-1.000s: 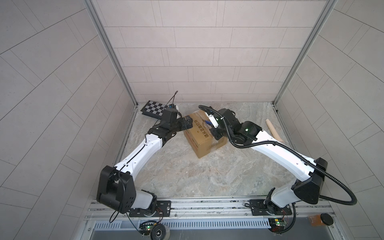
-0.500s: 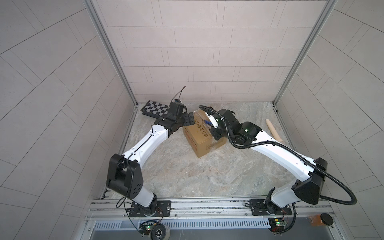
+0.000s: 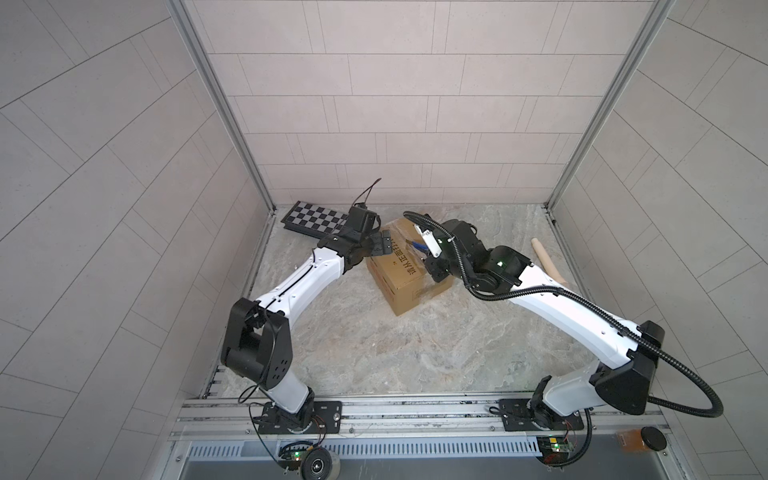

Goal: Unpack the express box

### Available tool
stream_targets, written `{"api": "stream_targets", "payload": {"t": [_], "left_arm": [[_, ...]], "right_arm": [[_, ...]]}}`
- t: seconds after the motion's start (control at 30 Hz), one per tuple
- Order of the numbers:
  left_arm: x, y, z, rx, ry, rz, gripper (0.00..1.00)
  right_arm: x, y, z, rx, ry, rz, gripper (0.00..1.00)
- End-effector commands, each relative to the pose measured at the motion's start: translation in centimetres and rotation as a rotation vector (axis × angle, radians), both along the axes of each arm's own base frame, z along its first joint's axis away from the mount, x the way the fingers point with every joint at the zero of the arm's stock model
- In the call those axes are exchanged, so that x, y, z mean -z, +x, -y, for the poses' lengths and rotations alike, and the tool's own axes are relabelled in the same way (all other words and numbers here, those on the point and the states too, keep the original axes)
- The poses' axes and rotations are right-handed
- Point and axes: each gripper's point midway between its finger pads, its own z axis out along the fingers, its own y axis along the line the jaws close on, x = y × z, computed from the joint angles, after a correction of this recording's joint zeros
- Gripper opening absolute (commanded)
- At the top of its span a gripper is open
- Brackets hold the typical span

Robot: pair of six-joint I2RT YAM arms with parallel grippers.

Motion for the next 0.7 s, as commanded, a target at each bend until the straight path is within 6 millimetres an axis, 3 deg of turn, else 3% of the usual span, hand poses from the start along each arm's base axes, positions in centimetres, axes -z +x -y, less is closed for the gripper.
{"api": "stream_targets", "payload": {"t": [0.0, 0.67], "left_arm": [[1.6, -0.6, -0.6, -0.008, 0.046, -0.036, 1.00], [2.7, -0.5, -0.2, 0.000, 0.027, -0.058, 1.00]], "right_arm": [[0.1, -0.7, 0.8, 0.010, -0.005, -0.012, 0.00], [0.6, -0.8, 2.2, 0.039, -0.074, -0.005, 0.00]]}}
